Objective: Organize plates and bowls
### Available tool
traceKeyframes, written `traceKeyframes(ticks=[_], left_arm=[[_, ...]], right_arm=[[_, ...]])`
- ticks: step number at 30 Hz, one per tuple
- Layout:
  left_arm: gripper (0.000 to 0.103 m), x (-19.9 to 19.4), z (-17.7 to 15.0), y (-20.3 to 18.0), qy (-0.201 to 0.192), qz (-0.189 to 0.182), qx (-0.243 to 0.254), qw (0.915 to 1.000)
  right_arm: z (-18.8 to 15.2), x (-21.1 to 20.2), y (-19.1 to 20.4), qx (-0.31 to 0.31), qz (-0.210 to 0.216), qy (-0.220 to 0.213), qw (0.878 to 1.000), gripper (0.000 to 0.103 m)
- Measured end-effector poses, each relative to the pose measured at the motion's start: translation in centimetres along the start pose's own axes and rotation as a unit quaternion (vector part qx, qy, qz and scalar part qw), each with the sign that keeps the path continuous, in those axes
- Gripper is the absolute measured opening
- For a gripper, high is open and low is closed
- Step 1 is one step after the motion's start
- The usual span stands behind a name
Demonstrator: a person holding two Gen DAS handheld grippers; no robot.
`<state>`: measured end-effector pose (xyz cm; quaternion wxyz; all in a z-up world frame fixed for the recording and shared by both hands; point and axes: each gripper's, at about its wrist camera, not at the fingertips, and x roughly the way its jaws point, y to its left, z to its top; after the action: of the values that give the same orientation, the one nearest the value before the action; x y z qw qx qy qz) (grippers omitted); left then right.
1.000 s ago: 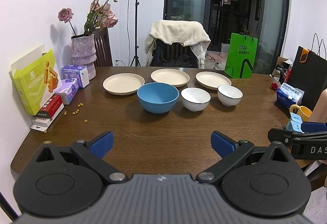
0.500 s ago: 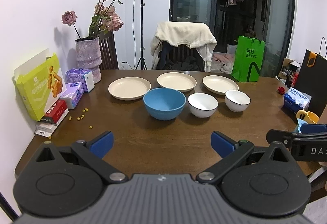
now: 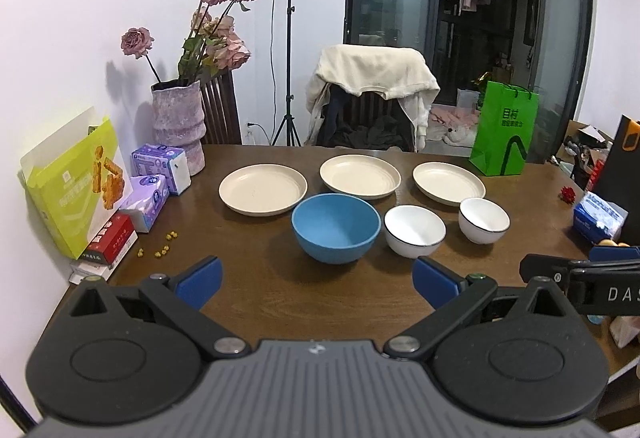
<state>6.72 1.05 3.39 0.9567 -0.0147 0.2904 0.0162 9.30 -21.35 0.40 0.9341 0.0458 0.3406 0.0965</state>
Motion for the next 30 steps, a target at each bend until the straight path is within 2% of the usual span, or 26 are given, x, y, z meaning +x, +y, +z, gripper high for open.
traceKeyframes(ticks=[14,30], left_arm=[[0.103,6.0,4.5,3.4,0.028,0.011,-0.025,0.9992],[0.103,14.2,9.0,8.2,0.062,0.03,-0.043,0.9967]], right_arm=[[5.3,6.6,1.9,-0.005,0.01,0.019,1.0,0.103],[10.3,16.4,5.7,-0.022,0.019,0.049,0.998,0.103]])
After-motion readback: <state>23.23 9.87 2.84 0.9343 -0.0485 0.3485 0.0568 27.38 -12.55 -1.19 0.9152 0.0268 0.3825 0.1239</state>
